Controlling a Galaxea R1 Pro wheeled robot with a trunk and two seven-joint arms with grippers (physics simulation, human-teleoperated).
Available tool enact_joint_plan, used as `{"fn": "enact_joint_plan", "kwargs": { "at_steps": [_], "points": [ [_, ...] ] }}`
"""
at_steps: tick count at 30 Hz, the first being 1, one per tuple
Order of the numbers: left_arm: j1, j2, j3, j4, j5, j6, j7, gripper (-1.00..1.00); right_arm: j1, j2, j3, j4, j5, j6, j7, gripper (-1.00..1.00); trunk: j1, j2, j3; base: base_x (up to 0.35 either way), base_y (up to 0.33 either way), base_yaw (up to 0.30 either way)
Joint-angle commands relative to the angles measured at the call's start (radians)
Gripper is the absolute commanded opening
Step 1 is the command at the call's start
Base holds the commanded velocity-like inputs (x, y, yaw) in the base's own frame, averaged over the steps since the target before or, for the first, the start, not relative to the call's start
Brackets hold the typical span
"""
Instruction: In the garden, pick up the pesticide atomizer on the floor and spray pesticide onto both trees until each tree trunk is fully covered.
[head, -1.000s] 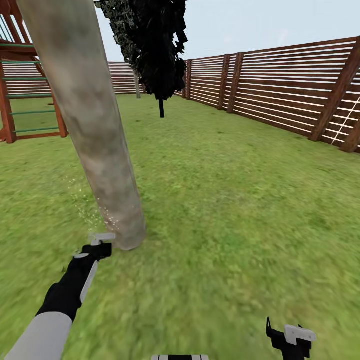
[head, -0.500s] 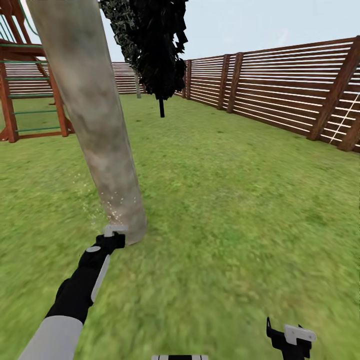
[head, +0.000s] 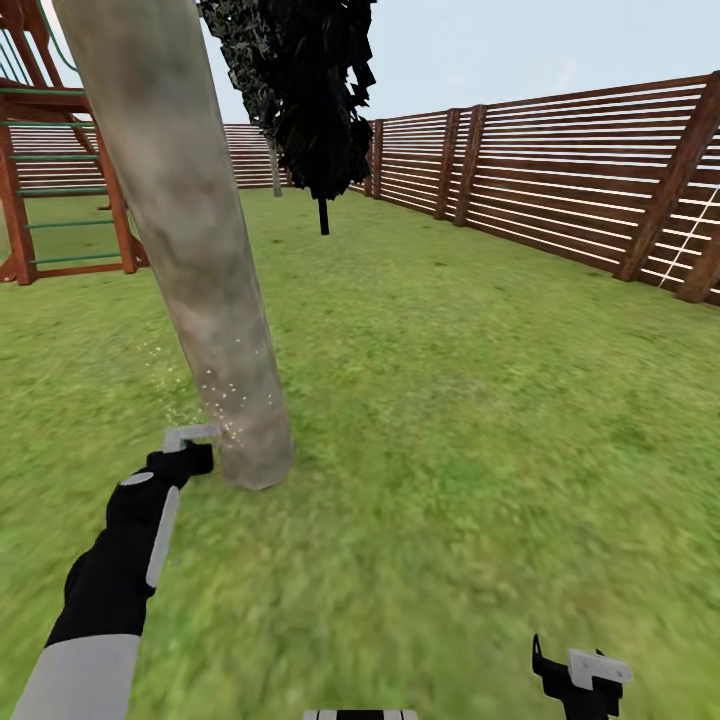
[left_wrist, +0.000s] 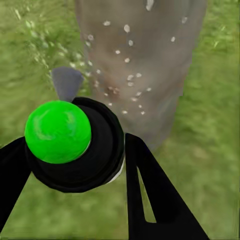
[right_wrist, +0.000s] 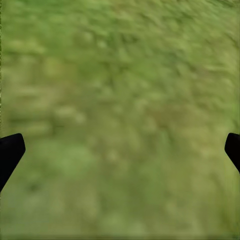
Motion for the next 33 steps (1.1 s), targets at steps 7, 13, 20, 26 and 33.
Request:
{"fn": "enact_joint_plan", "kwargs": {
  "at_steps": [7,13,20,26,33],
  "points": [
    [0.034,-0.003,-0.115,0.000,-0.006,0.002,0.023,-1.00,0.000,-0.001,0.000,0.000,0.000,0.000,0.000,1.00,0.000,0.000,0.000,0.000,0.000,0.000],
    [0.108,-0.007,-0.063,-0.022,-0.001,0.001,0.087,-1.00,0.000,0.001,0.001,0.000,0.000,0.000,0.001,1.00,0.000,0.000,0.000,0.009,-0.231,0.201],
    [0.140,-0.012,-0.069,-0.019,-0.004,0.002,0.095,-1.00,0.000,0.001,0.000,0.000,0.000,0.000,0.000,1.00,0.000,0.000,0.000,0.127,-0.270,0.086],
    [0.165,-0.004,-0.063,-0.018,-0.008,0.002,0.097,-1.00,0.000,0.002,0.001,0.000,0.000,0.000,0.000,1.00,0.000,0.000,0.000,0.163,-0.259,0.001],
    [0.167,-0.003,-0.061,0.006,-0.006,0.005,0.128,-1.00,0.000,0.002,0.001,0.000,0.000,0.000,0.000,1.00,0.000,0.000,0.000,0.144,-0.243,0.208]
  ]
}}
